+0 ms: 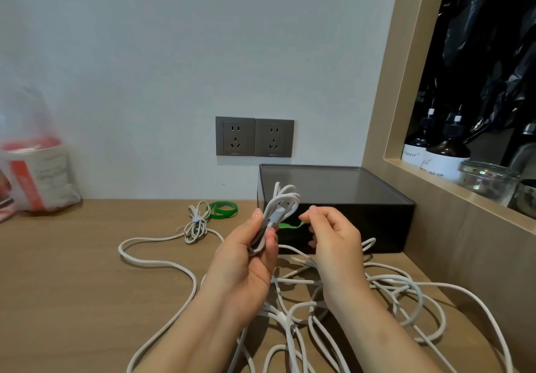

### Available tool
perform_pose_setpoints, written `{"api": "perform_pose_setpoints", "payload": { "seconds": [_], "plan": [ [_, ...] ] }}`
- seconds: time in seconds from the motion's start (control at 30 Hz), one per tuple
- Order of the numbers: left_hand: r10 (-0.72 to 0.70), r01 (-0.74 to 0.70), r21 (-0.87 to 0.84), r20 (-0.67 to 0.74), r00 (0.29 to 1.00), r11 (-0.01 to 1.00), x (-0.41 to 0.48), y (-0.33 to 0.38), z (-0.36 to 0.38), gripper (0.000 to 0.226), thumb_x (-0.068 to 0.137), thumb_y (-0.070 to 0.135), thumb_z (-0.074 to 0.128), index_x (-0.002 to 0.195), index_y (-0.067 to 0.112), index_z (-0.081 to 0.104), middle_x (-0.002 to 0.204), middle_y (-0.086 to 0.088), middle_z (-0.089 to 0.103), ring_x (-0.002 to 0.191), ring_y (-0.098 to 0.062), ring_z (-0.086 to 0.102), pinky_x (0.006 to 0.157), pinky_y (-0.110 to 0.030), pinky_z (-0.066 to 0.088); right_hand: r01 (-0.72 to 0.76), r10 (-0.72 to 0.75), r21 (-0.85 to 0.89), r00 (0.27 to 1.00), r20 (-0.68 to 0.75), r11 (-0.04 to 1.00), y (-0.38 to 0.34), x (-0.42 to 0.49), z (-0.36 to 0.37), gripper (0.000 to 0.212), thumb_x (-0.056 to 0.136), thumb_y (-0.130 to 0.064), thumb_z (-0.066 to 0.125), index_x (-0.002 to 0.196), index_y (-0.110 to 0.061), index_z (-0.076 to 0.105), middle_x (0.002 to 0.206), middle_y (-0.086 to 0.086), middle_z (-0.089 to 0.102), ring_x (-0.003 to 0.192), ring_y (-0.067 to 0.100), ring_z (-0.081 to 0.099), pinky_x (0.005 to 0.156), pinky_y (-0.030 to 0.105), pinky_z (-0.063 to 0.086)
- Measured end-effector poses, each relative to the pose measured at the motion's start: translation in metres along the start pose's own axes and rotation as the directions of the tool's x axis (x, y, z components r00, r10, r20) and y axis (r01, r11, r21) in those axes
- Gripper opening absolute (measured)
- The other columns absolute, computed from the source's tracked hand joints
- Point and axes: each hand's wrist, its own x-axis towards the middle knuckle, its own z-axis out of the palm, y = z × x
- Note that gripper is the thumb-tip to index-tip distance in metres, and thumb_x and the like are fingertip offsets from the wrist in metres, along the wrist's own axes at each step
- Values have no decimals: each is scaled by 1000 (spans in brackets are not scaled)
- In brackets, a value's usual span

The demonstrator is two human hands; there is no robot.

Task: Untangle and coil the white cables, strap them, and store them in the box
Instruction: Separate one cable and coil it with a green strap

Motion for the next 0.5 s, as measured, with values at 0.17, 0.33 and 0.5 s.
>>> {"api": "perform_pose_setpoints", "payload": {
  "seconds": [0.17,0.33,0.5],
  "plan": [
    [-7,7,-11,-25,1000,1000,2,2,-4,30,81,16,61,106,-1,63,71,-13,61,40,-8,57,38,-14,49,-41,43,-82,999,29,996,7,5,-3,14,92,-22,54,89,-26,67,92,-8,63,91,8,58,83,30,51],
    [-20,20,4,-2,1000,1000,2,2,-4,29,75,16,63,98,-1,63,68,-13,62,41,-9,57,37,-14,48,73,-70,-150,997,25,986,7,2,-4,18,88,-19,60,85,-36,63,86,-16,64,84,4,62,73,19,51],
    [-31,31,-20,1,1000,999,3,4,-5,30,73,16,63,99,0,63,67,-13,62,40,-8,57,37,-14,48,95,-95,-8,995,-1,995,3,0,-3,19,93,-14,51,93,-31,59,79,-2,66,73,8,65,66,20,53]
  ]
}}
